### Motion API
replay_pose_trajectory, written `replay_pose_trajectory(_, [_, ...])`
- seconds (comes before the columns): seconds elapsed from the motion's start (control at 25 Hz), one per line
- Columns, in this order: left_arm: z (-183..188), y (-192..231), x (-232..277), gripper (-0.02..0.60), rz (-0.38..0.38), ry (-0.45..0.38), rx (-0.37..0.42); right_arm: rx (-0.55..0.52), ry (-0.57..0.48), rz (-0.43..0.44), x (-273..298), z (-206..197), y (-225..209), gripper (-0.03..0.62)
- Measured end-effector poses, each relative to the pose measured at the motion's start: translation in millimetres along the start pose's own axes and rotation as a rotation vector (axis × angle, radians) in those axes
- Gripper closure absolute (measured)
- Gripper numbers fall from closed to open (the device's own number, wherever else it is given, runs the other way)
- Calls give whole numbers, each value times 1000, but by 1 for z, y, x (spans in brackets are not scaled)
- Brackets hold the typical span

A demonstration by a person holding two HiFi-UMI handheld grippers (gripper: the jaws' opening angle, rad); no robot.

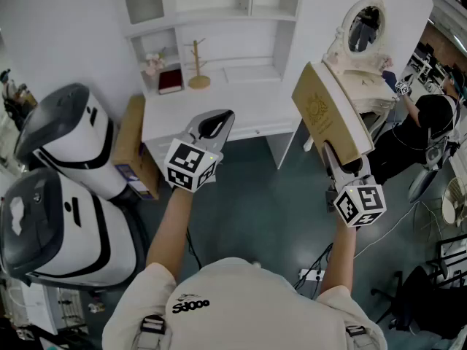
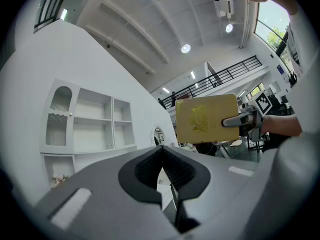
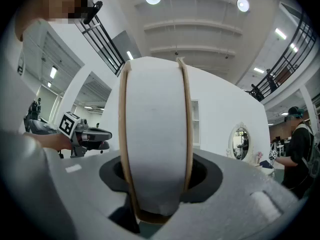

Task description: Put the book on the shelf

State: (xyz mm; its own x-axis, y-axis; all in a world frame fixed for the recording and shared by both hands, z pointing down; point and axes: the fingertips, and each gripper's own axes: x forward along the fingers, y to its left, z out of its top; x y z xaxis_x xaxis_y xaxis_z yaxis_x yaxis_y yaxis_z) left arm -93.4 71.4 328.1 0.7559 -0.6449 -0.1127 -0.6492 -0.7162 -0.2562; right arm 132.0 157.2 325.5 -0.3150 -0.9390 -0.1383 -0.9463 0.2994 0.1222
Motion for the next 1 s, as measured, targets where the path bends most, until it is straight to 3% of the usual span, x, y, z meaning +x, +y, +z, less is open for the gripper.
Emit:
replay_pose_trajectory(0.64, [-3,-23,33,563,22,28,8,29,-6,20,-4,-8,-44,382])
replay_pose_trajectory(1.0, [-20,-38,61,563,43,69,8,49,18,50,6,-31,-80,385])
